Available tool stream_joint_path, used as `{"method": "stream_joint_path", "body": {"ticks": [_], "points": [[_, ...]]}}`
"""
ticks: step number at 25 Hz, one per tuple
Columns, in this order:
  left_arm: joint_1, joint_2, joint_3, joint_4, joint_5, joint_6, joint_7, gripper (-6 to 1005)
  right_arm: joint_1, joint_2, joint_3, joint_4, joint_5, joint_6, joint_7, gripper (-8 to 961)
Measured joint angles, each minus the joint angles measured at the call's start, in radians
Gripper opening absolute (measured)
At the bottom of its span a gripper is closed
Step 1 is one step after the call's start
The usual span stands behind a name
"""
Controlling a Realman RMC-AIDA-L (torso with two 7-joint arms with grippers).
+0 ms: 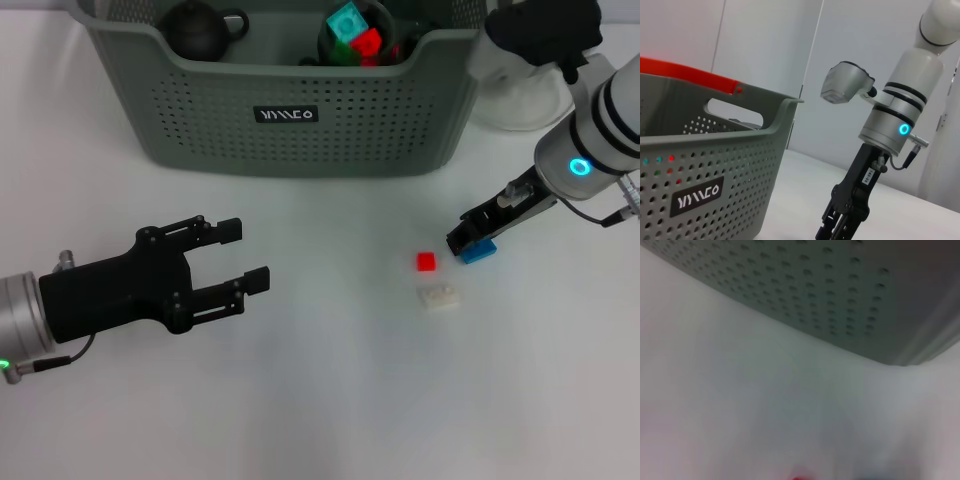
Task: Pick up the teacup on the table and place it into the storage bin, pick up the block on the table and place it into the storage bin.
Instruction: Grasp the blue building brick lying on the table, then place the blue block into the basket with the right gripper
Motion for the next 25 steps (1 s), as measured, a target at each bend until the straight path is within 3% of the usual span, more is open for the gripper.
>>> {"method": "stream_joint_path", "body": {"ticks": [22, 25], "points": [[0.006, 0.000, -0.008, -0.011, 0.003, 0.000, 0.000, 721, 0.008, 0.000, -0.051, 0.029, 0.004, 0.029, 0.011, 519], [0.008, 0.000, -0.012, -0.011, 0.004, 0.001, 0.000, 720, -0.005, -0.001, -0.052, -0.003, 0.003, 0.021, 0.010, 434]]}}
